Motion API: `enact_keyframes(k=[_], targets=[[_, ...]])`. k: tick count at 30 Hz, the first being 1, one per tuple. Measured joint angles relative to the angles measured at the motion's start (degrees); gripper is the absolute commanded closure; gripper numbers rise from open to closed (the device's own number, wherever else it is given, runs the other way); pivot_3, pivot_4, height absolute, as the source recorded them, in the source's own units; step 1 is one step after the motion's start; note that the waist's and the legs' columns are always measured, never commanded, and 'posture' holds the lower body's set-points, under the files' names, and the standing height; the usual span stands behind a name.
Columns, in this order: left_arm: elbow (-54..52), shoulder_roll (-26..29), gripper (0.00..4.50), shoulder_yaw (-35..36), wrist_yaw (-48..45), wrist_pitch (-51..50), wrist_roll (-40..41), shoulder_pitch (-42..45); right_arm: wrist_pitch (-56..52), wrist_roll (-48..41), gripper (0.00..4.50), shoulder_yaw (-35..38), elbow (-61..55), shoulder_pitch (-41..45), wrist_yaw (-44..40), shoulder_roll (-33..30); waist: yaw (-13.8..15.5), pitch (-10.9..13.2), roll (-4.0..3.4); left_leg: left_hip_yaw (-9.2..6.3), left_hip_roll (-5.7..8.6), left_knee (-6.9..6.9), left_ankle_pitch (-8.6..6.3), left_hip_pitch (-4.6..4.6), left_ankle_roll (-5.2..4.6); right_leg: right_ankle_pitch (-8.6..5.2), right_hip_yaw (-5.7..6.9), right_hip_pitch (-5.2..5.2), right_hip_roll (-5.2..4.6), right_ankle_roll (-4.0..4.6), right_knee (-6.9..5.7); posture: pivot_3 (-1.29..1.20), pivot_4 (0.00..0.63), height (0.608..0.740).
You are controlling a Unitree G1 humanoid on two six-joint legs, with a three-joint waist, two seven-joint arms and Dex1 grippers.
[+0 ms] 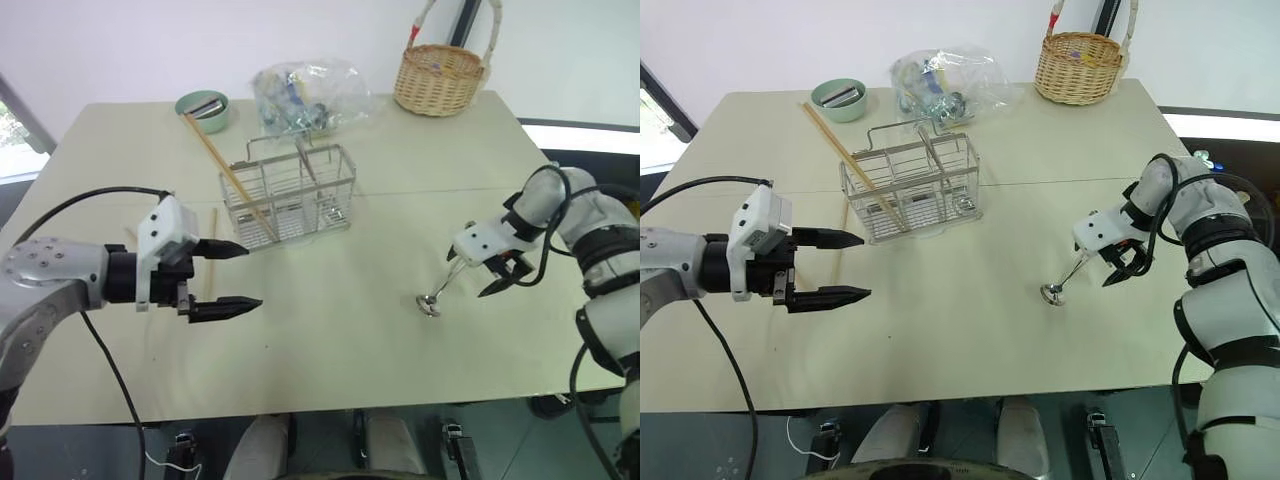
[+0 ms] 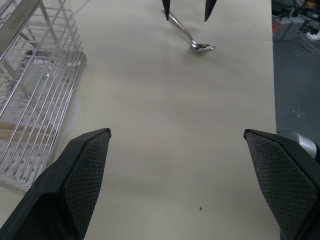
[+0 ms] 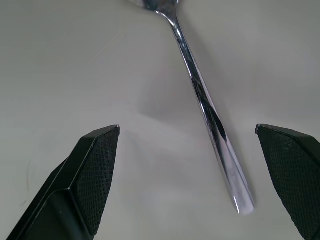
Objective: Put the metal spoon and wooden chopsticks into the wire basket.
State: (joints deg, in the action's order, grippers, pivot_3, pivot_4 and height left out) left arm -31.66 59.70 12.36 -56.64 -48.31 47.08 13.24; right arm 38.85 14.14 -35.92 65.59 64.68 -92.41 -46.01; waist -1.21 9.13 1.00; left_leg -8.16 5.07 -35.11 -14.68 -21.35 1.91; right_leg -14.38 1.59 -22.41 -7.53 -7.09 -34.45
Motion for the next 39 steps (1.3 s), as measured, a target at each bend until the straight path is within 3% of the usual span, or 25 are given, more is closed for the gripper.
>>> enact_keyframes(k=[9,13,19,20,23,29,34,39], targets=[[-2.3,0.0,0.00,2.7,2.5,-1.6,2.3,-1.9,1.4,-5.6,0.03,-5.1,-0.3,-0.2,0.0,1.8,0.2,0.0,0.02,-0.03,0.00,-0.08,0.06,0.09,0.09,0.03,-0.10,-0.01,0.07,0.07,-0.28,0.00,0.150,0.688],[-2.3,0.0,0.00,2.8,3.5,-2.1,2.4,-1.8,0.0,-11.8,1.28,-9.4,-4.8,-1.8,0.4,0.0,0.2,0.0,0.06,-0.02,-0.01,-0.08,0.06,0.17,0.09,0.03,-0.18,-0.06,0.06,0.07,-0.54,0.00,0.150,0.688],[-1.9,0.0,0.00,2.8,4.2,-2.2,2.4,-0.5,-4.8,-19.6,4.26,-14.4,-11.7,-3.8,0.4,-2.7,0.4,-0.1,0.08,-0.05,-0.01,-0.10,0.06,0.16,0.09,0.03,-0.18,-0.08,0.07,0.08,-0.59,0.00,0.150,0.688],[-1.6,0.0,0.00,2.7,4.2,-2.2,2.4,0.2,-5.7,-20.7,4.48,-15.0,-13.1,-3.8,0.2,-3.7,0.4,-0.1,0.08,-0.04,-0.01,-0.11,0.06,0.15,0.08,0.03,-0.18,-0.08,0.06,0.08,-0.59,0.00,0.150,0.688],[-0.6,-0.1,0.00,2.4,4.4,-2.2,2.4,1.5,-8.4,-24.2,4.48,-16.7,-16.2,-3.9,0.1,-5.8,0.2,-0.3,0.44,-0.03,-0.07,-0.08,0.05,0.22,0.09,0.02,-0.18,-0.06,0.12,0.08,-0.59,0.00,0.150,0.688],[-0.3,-0.3,0.00,1.8,4.3,-2.1,2.2,2.5,-10.7,-26.8,4.48,-17.5,-19.9,-5.5,0.1,-7.1,0.3,-0.3,0.43,0.01,-0.08,-0.09,0.05,0.21,0.09,0.02,-0.25,-0.11,0.14,0.08,-0.61,0.00,0.150,0.688],[0.6,-0.7,0.00,1.6,4.4,-1.3,1.8,3.0,-17.3,-29.1,4.48,-9.0,-24.5,-10.0,0.0,-6.7,0.3,-0.2,0.38,0.03,-0.08,-0.11,0.06,0.09,0.09,0.04,-0.29,-0.24,0.14,0.09,-0.62,0.00,0.150,0.688],[2.0,-0.9,0.00,1.4,4.4,-0.5,0.9,3.5,-26.5,-34.0,4.48,2.2,-38.1,-15.5,0.0,-11.0,0.8,-0.2,0.27,0.02,-0.07,-0.12,0.05,-0.01,0.08,0.05,-0.28,-0.30,0.12,0.09,-0.61,0.00,0.150,0.688]])
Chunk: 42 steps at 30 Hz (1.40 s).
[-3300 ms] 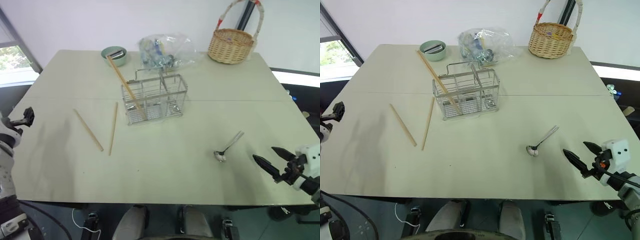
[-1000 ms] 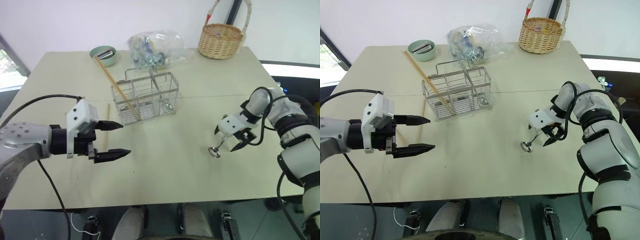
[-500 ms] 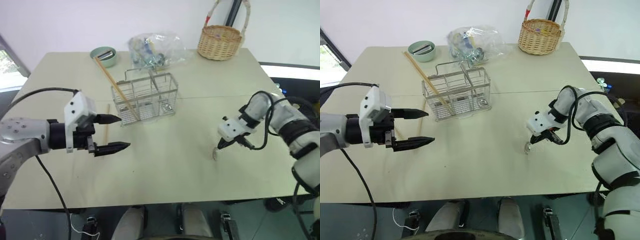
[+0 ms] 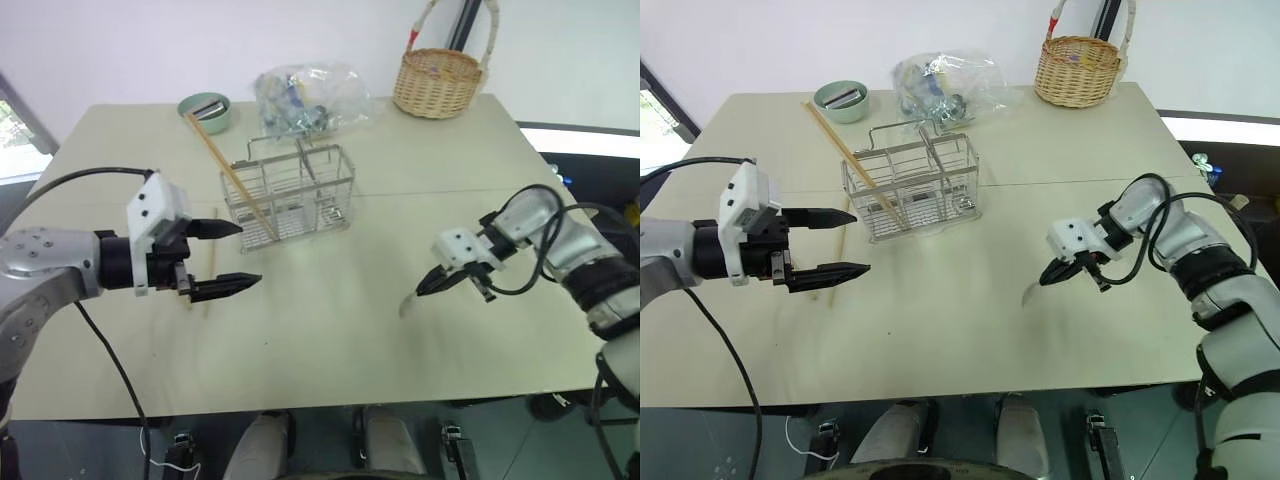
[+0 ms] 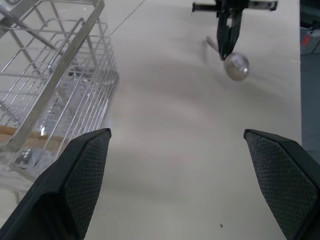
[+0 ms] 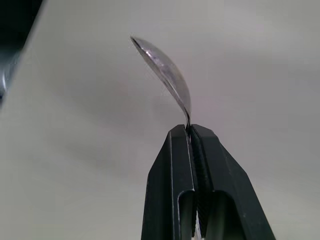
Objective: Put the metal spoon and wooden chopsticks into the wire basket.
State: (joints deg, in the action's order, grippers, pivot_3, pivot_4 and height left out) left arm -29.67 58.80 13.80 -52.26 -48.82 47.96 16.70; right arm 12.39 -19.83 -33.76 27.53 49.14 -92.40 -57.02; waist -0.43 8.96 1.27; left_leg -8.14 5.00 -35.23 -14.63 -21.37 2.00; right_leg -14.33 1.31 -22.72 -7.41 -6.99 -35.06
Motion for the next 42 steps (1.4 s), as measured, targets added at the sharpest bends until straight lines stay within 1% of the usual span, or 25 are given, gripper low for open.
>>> enact_keyframes(k=[1,3,5,7,10,12,13,15,19,24,30,36,39,40,42], targets=[[0.5,-0.1,0.00,0.0,0.0,0.4,-0.2,0.0,-2.2,-0.7,4.48,3.6,-2.9,-1.4,0.0,-1.1,0.1,0.0,0.01,0.01,0.02,0.00,0.00,-0.01,-0.01,0.00,0.00,0.01,-0.03,0.00,0.02,0.00,0.150,0.688],[1.2,-0.3,0.00,0.0,0.0,0.8,-0.8,0.1,-6.2,-2.0,4.48,7.4,-6.0,-2.2,0.4,-1.8,0.0,0.0,0.00,0.06,0.04,-0.02,-0.01,-0.01,-0.02,0.00,0.00,0.01,-0.10,0.00,0.03,0.00,0.150,0.688],[1.9,-0.4,0.00,-0.1,0.0,1.0,-1.2,0.5,-13.3,-4.7,4.48,11.8,-9.9,-2.3,1.5,-1.8,-0.2,0.0,0.01,0.09,0.04,-0.02,-0.01,-0.01,-0.02,-0.01,0.00,-0.01,-0.13,0.00,0.03,0.00,0.150,0.688],[2.4,-0.6,0.00,-0.1,0.0,1.6,-1.4,1.4,-24.0,-10.2,4.48,17.3,-13.7,-1.7,4.9,-0.6,-0.4,0.0,0.01,0.09,0.02,-0.02,-0.01,0.01,-0.02,-0.01,-0.01,-0.02,-0.14,0.01,0.01,0.00,0.150,0.688],[3.7,-1.3,0.00,-0.2,0.0,2.2,-1.8,3.1,-39.0,-19.1,4.48,25.5,-18.5,2.7,15.0,5.6,-0.4,0.0,0.01,0.04,-0.07,-0.01,-0.01,-0.01,-0.02,0.02,0.00,-0.09,-0.13,0.08,0.01,0.00,0.150,0.688],[4.0,-1.4,0.00,-0.2,0.0,2.5,-2.3,3.4,-44.7,-22.3,4.48,28.8,-20.4,4.6,19.7,8.2,-0.2,-0.1,0.09,0.01,-0.08,-0.01,-0.01,0.00,-0.02,0.02,0.06,-0.06,-0.13,0.07,0.00,0.00,0.150,0.688],[4.7,-1.6,0.00,-0.3,0.0,2.8,-2.6,3.5,-48.4,-24.7,4.48,31.4,-20.5,6.7,24.3,11.9,-0.1,-0.1,0.09,0.02,-0.05,-0.02,0.00,-0.03,-0.02,0.03,0.05,-0.07,-0.14,0.08,0.01,0.00,0.150,0.688],[5.0,-1.8,0.00,-0.9,0.1,3.1,-3.1,4.1,-52.5,-27.3,4.48,33.7,-21.1,9.5,30.1,16.7,-0.2,-0.1,0.10,0.02,0.03,-0.03,0.00,-0.06,-0.03,0.04,0.05,-0.09,-0.15,0.07,0.01,0.00,0.150,0.688],[5.4,-2.2,0.00,-1.2,0.3,3.2,-3.6,4.4,-54.0,-27.5,4.48,36.2,-20.1,12.2,38.0,23.8,-0.1,-0.1,0.22,0.02,0.12,-0.02,-0.01,-0.08,-0.06,0.06,0.05,-0.09,-0.21,0.05,0.02,0.00,0.150,0.688],[5.3,-2.3,0.00,-1.0,1.1,3.2,-3.6,4.4,-49.0,-21.3,4.48,36.1,-13.0,13.3,43.8,31.5,-0.3,-0.1,0.20,0.04,0.11,0.00,-0.02,-0.08,-0.07,0.07,0.05,-0.19,-0.18,0.03,-0.08,0.00,0.150,0.688],[4.4,-2.3,0.00,1.3,2.9,2.9,-3.2,4.3,-41.1,-12.6,4.48,34.9,-3.4,14.5,46.0,36.0,-0.6,-0.1,0.18,0.05,0.09,0.00,0.00,-0.06,-0.06,0.07,0.05,-0.24,-0.14,0.03,-0.16,0.00,0.150,0.688],[2.5,-2.2,0.00,3.8,4.8,1.7,-1.8,3.6,-38.3,-6.2,4.48,33.2,2.1,13.4,47.3,38.4,-0.7,-0.1,0.19,0.04,0.08,0.01,0.01,-0.07,-0.04,0.07,0.04,-0.26,-0.11,0.04,-0.17,0.00,0.150,0.688],[2.3,-2.2,0.00,5.0,5.2,1.5,-1.2,3.1,-38.7,-5.0,3.60,33.1,3.0,12.2,48.1,39.4,-0.7,-0.1,0.18,0.03,0.08,0.01,0.01,-0.07,-0.04,0.08,0.04,-0.26,-0.11,0.04,-0.18,0.00,0.150,0.688],[2.3,-2.1,0.00,5.1,5.3,1.5,-1.2,3.1,-39.0,-4.8,3.19,33.1,3.0,12.1,48.4,39.6,-0.7,-0.1,0.18,0.03,0.08,0.01,0.01,-0.07,-0.03,0.08,0.04,-0.26,-0.11,0.04,-0.17,0.00,0.150,0.688],[2.3,-2.1,0.00,5.1,5.6,1.5,-1.2,3.1,-39.5,-3.9,2.18,33.1,3.0,12.1,49.1,39.8,-0.7,-0.1,0.18,0.03,0.08,0.01,0.02,-0.07,-0.02,0.09,0.04,-0.26,-0.10,0.06,-0.17,0.00,0.150,0.688]])
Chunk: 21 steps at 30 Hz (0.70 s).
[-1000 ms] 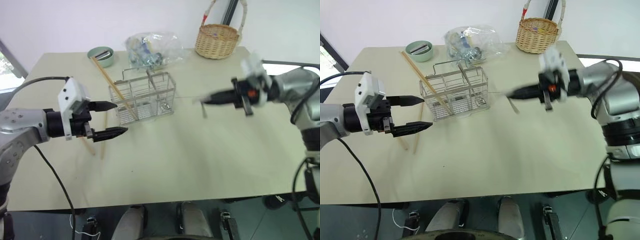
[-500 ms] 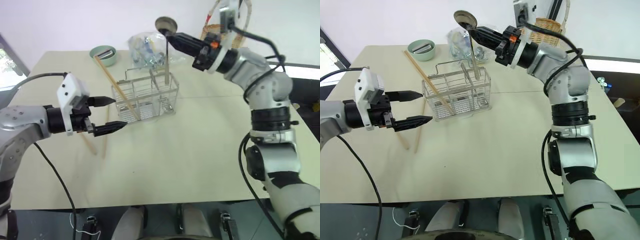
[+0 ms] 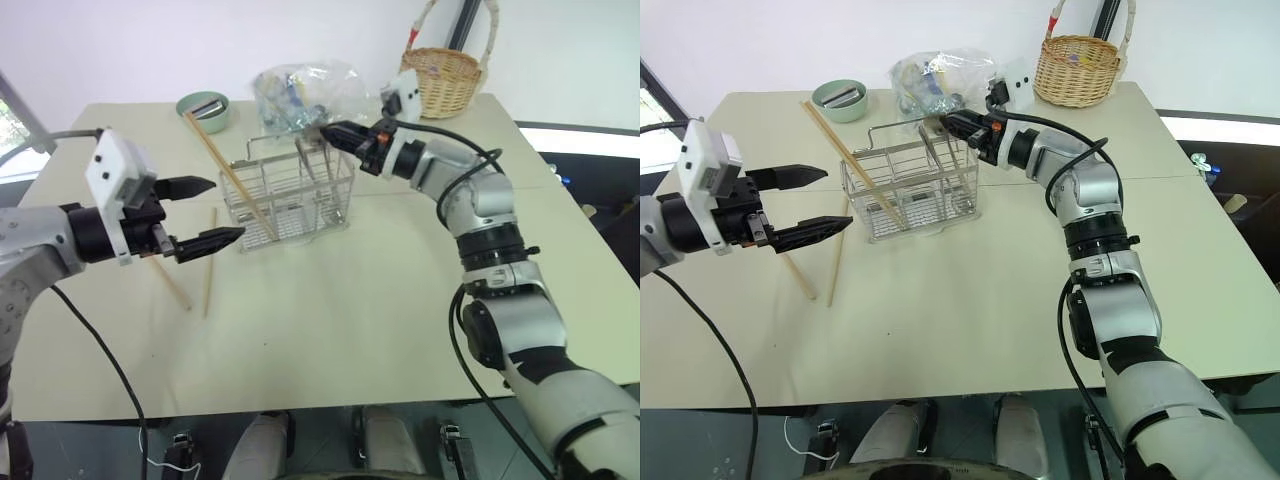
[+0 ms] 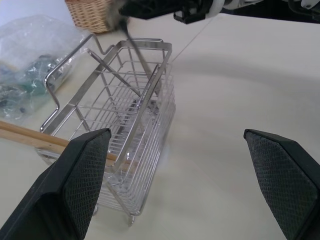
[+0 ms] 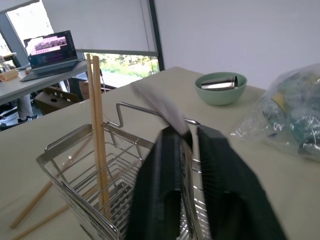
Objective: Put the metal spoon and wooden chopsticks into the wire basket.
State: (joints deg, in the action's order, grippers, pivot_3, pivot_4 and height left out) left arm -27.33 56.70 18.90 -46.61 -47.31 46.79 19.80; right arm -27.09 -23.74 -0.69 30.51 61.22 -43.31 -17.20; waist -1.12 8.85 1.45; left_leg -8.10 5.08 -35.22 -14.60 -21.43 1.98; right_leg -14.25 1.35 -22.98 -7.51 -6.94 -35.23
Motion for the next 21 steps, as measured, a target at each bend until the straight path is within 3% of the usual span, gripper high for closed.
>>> enact_keyframes(k=[2,8,14,17,21], targets=[[0.0,0.0,0.00,0.1,0.6,0.0,0.0,-0.2,0.0,0.8,1.20,0.0,-0.3,0.0,0.7,-0.1,0.0,0.0,0.00,-0.01,0.00,-0.01,0.00,0.00,0.01,0.01,0.00,0.01,0.01,0.02,0.00,0.00,0.150,0.688],[0.3,-0.3,0.00,1.1,1.8,-0.1,0.3,-0.2,-2.0,0.7,1.20,0.2,-5.3,-0.6,-1.7,-3.6,0.2,0.0,-0.01,-0.03,-0.01,-0.01,0.01,-0.02,0.01,0.02,0.00,0.00,0.03,0.02,0.01,0.00,0.150,0.688],[5.5,-3.9,0.00,9.6,12.1,-4.0,4.9,4.5,-9.2,-9.1,1.20,5.3,-21.1,-2.2,-17.2,-18.3,0.5,0.0,0.02,-0.06,-0.02,0.00,-0.03,0.00,-0.04,0.02,0.10,0.14,0.03,-0.01,0.10,0.00,0.150,0.688],[8.0,-5.7,0.00,14.5,19.6,-6.6,6.9,7.1,-12.0,-13.1,1.20,7.9,-29.3,-7.5,-23.6,-25.9,0.3,-0.1,0.22,-0.03,-0.04,0.00,-0.06,0.10,-0.07,0.00,0.13,0.26,0.00,-0.04,0.14,0.00,0.150,0.688],[10.8,-6.7,0.00,16.4,32.7,-11.6,4.5,8.3,-14.8,-16.0,1.20,9.1,-41.8,-24.8,-27.3,-32.1,0.5,-0.2,0.29,0.04,-0.04,-0.04,-0.06,0.13,-0.08,-0.01,0.11,0.27,-0.07,-0.08,0.10,0.00,0.150,0.688]])
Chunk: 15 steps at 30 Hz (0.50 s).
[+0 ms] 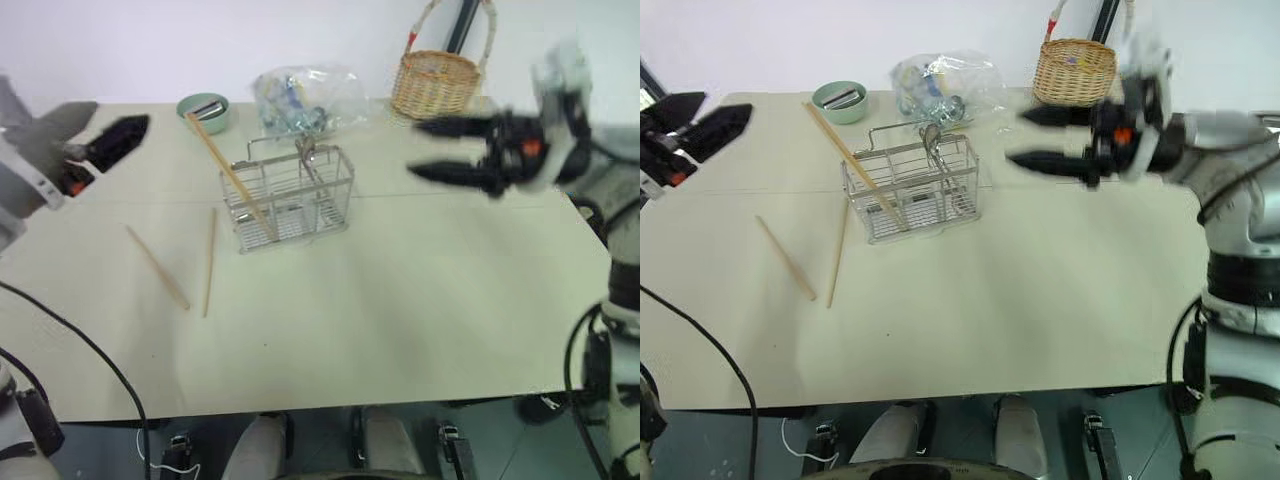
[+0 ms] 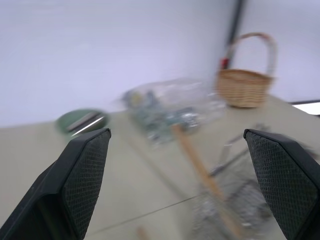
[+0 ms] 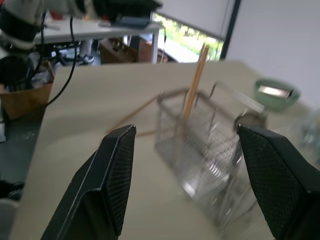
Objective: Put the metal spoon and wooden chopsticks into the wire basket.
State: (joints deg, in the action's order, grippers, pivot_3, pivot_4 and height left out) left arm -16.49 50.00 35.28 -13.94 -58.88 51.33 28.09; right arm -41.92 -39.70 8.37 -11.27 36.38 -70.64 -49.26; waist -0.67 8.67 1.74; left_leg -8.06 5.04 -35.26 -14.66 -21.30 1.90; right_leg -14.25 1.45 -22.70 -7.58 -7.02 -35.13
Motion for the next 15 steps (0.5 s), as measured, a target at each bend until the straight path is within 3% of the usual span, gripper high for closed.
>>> enact_keyframes(k=[4,8,11,15], targets=[[3.7,-3.3,0.00,-0.8,15.0,-6.0,-7.7,2.7,-1.2,-1.6,1.20,0.5,-9.8,-12.6,1.7,-0.3,0.3,0.0,-0.01,-0.03,-0.02,-0.18,0.03,-0.03,0.04,0.04,-0.03,0.00,0.05,-0.07,-0.05,0.00,0.150,0.688],[7.6,-14.6,0.00,2.3,31.8,-14.7,-15.5,9.9,-1.7,-3.3,1.20,1.7,-16.0,-16.5,7.9,2.2,1.2,-0.1,0.19,-0.05,0.01,-0.40,0.02,-0.03,0.06,0.12,-0.03,0.12,0.06,-0.21,-0.02,0.00,0.150,0.688],[11.2,-21.3,0.00,2.7,37.4,-17.8,-19.7,10.8,-2.8,-5.1,1.20,1.4,-19.2,-18.9,11.2,3.5,1.7,-0.2,0.29,-0.08,0.07,-0.48,0.02,-0.16,0.07,0.16,-0.02,0.05,0.04,-0.24,-0.04,0.00,0.150,0.688],[19.1,-25.6,0.00,2.3,39.6,-17.7,-24.2,13.2,-3.7,-6.9,1.20,1.6,-21.2,-20.3,14.3,3.8,2.7,-0.1,0.42,-0.04,0.09,-0.58,-0.01,-0.20,0.05,0.18,-0.01,0.06,0.02,-0.27,-0.02,0.00,0.150,0.688]])
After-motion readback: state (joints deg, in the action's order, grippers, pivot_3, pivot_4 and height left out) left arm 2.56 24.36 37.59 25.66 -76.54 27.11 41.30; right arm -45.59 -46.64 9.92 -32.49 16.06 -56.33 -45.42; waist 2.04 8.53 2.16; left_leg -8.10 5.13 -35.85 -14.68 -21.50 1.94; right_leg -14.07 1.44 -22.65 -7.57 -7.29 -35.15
